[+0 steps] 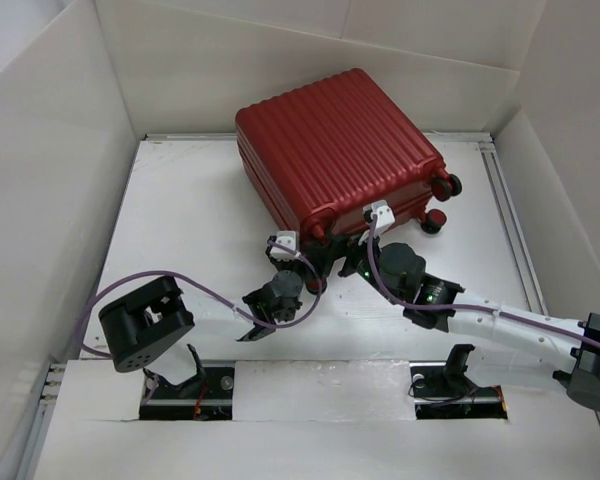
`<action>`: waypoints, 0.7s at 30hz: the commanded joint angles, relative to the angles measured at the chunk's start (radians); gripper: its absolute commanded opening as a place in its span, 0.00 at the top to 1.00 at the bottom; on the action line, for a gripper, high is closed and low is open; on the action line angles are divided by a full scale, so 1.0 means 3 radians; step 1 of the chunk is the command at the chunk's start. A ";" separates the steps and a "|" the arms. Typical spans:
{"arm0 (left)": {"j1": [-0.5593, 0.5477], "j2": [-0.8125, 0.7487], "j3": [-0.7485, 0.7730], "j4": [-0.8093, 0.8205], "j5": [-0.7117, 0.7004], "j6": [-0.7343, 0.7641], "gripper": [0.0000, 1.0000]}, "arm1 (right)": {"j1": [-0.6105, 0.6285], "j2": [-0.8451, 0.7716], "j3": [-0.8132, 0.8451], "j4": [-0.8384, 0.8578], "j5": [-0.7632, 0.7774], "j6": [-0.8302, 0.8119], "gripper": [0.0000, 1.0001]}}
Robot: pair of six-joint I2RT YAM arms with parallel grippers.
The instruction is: Pack the luggage
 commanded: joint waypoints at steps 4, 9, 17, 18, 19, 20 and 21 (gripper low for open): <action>0.0111 0.0222 0.0220 0.0182 0.0188 0.0081 0.64 | -0.0037 0.0039 0.0131 -0.0010 -0.0167 0.0030 0.01; 0.0111 0.0222 0.0220 0.0254 0.0116 0.0142 1.00 | -0.0038 0.0039 0.0131 -0.0010 -0.0198 0.0030 0.01; 0.0111 -0.0033 -0.0020 0.0284 0.0049 0.0173 1.00 | -0.0134 -0.0054 0.0095 -0.0240 0.0057 0.0030 0.01; 0.0111 -0.0084 -0.0051 0.0285 0.0019 0.0143 1.00 | -0.0190 -0.0094 0.0095 -0.0240 0.0058 0.0000 0.01; 0.0111 -0.0085 -0.0112 0.0285 0.0019 0.0142 1.00 | -0.0221 -0.0094 0.0095 -0.0286 0.0058 -0.0001 0.01; 0.0111 -0.0135 -0.0143 0.0285 0.0019 0.0142 1.00 | -0.0252 -0.0135 0.0095 -0.0286 0.0017 -0.0001 0.01; 0.0111 -0.0176 -0.0143 0.0285 0.0019 0.0107 1.00 | -0.0283 -0.0135 0.0095 -0.0372 0.0017 -0.0031 0.01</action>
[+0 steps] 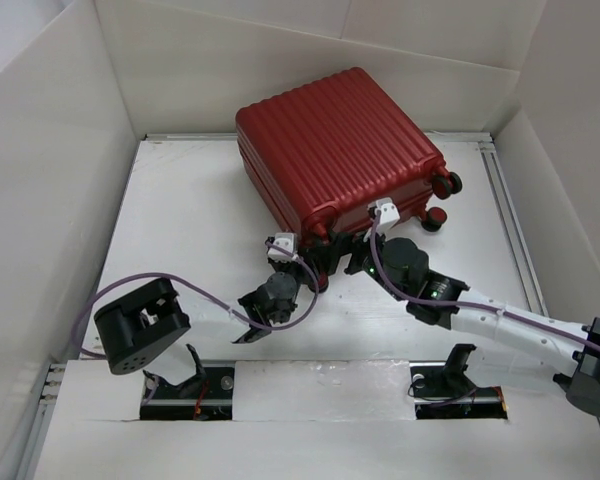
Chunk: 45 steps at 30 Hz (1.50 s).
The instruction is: Pack the luggage
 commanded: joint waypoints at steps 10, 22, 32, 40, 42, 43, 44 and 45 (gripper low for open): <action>0.0081 -0.0449 -0.0305 0.0140 0.0081 -0.0160 1.00 | -0.0131 -0.0111 0.0197 -0.0258 0.0015 -0.0052 0.01; 0.0081 -0.0634 -0.0412 0.0068 0.0336 -0.0125 1.00 | -0.0131 -0.0142 0.0197 -0.0258 -0.0077 -0.0021 0.01; 0.0081 -0.0409 -0.0284 -0.0121 0.0715 -0.0160 0.57 | -0.0131 -0.0172 0.0197 -0.0258 -0.0107 -0.0052 0.01; 0.0081 -0.0144 -0.0060 -0.0091 0.0531 -0.0094 0.59 | -0.0131 -0.0142 0.0228 -0.0258 -0.0199 -0.0052 0.01; 0.0158 -0.0103 -0.0019 -0.0060 0.0531 -0.0058 0.64 | -0.0131 -0.0142 0.0228 -0.0258 -0.0230 -0.0052 0.01; 0.0158 -0.0062 0.0017 -0.0019 0.0531 -0.0058 0.69 | -0.0131 -0.0142 0.0228 -0.0258 -0.0230 -0.0052 0.01; 0.0199 -0.0062 0.0017 -0.0019 0.0531 -0.0058 0.74 | -0.0131 -0.0142 0.0228 -0.0258 -0.0230 -0.0052 0.01; 0.0234 -0.0026 0.0053 0.0012 0.0531 -0.0027 0.81 | -0.0131 -0.0142 0.0228 -0.0258 -0.0230 -0.0052 0.01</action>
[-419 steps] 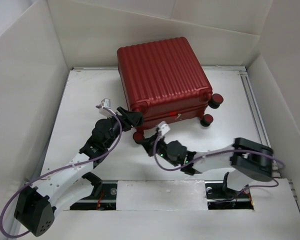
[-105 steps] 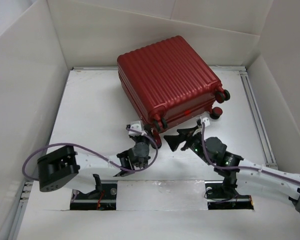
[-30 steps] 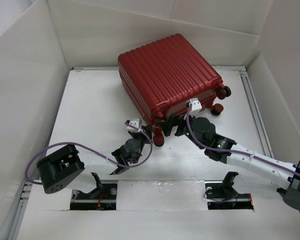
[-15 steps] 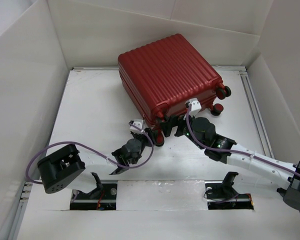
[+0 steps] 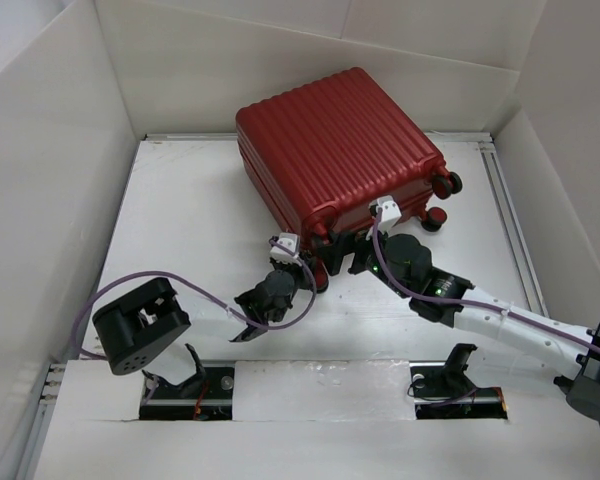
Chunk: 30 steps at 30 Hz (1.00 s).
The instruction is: Pack the luggage
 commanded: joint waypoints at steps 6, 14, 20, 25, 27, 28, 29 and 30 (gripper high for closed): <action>0.0094 0.0033 0.0168 0.0220 -0.0139 0.0137 1.00 | -0.0003 -0.0016 0.0134 0.0050 0.0063 -0.0039 0.01; 0.0094 -0.0233 -0.0017 0.0221 -0.0318 0.0137 1.00 | -0.0034 0.0234 0.0313 0.0050 -0.0008 -0.0116 0.01; 0.0094 -0.0305 -0.0083 0.0123 -0.0390 0.0071 1.00 | -0.0065 0.0500 0.0532 -0.0042 -0.0009 -0.0151 0.01; 0.0124 -0.0336 -0.0083 0.0042 -0.0421 0.0071 1.00 | -0.0095 0.0638 0.0685 -0.0251 0.0104 -0.0151 0.01; 0.0160 -0.0366 -0.0083 -0.0050 -0.0421 0.0035 1.00 | -0.0095 0.0725 0.0803 -0.0354 0.0257 -0.0151 0.01; 0.0160 -0.0366 -0.0083 -0.0116 -0.0421 0.0035 1.00 | -0.0095 0.0756 0.0839 -0.0471 0.0318 -0.0151 0.01; 0.0201 -0.0407 -0.0083 -0.0152 -0.0451 -0.0005 1.00 | -0.0095 0.0792 0.0875 -0.0528 0.0395 -0.0182 0.01; 0.0201 -0.0407 -0.0119 -0.0153 -0.0452 -0.0006 1.00 | -0.0095 0.0828 0.0936 -0.0579 0.0395 -0.0182 0.01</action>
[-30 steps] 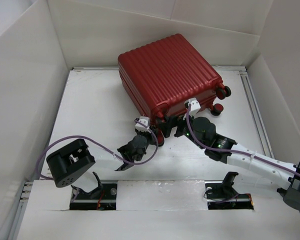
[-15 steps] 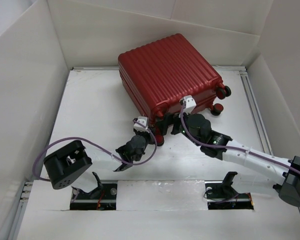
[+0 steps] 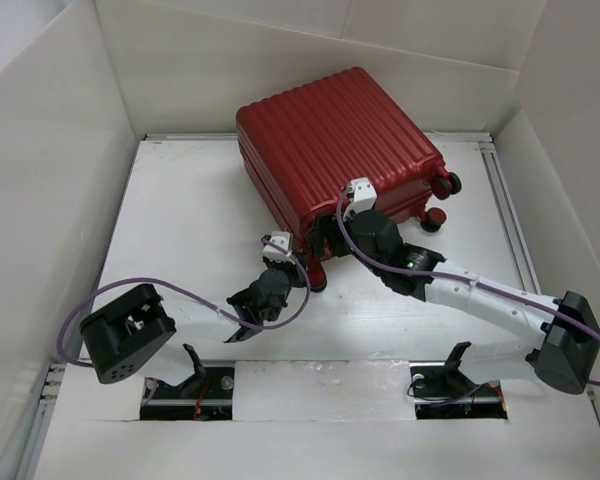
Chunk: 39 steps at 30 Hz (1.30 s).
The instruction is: Pack the luggage
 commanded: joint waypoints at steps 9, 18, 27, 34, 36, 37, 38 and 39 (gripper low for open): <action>0.0205 -0.0311 -0.0096 -0.0210 -0.0397 -0.0182 1.00 | -0.0053 0.0264 0.0259 -0.0438 0.0322 -0.0056 0.01; 0.0368 -0.0403 -0.0096 -0.0389 -0.0382 -0.0213 1.00 | -0.0089 0.0025 0.0131 -0.0372 0.0271 -0.0087 0.73; 0.1161 -0.0475 -0.0056 -0.0450 0.0216 -0.0346 1.00 | -0.0089 -0.0502 -0.0226 -0.0285 0.0129 -0.0118 0.88; 0.1514 -0.0209 0.0236 -0.0558 0.0584 -0.0509 1.00 | -0.0089 -0.0625 -0.0304 -0.0285 -0.0081 -0.0118 0.83; 0.1514 -0.0260 0.0236 -0.0649 0.0666 -0.0570 1.00 | -0.0089 -0.0656 -0.0304 -0.0315 -0.0178 -0.0118 0.56; 0.1514 -0.0311 0.0236 -0.0741 0.0667 -0.0682 1.00 | -0.0089 -0.0656 -0.0304 -0.0356 -0.0265 -0.0118 0.45; 0.1514 -0.0372 0.0206 -0.0823 0.0667 -0.0729 0.93 | -0.0054 -0.0691 -0.0304 -0.0387 -0.0266 -0.0118 0.36; 0.1514 -0.0580 0.0160 -0.0895 0.0667 -0.0775 0.83 | -0.0023 -0.0737 -0.0273 -0.0387 -0.0266 -0.0118 0.22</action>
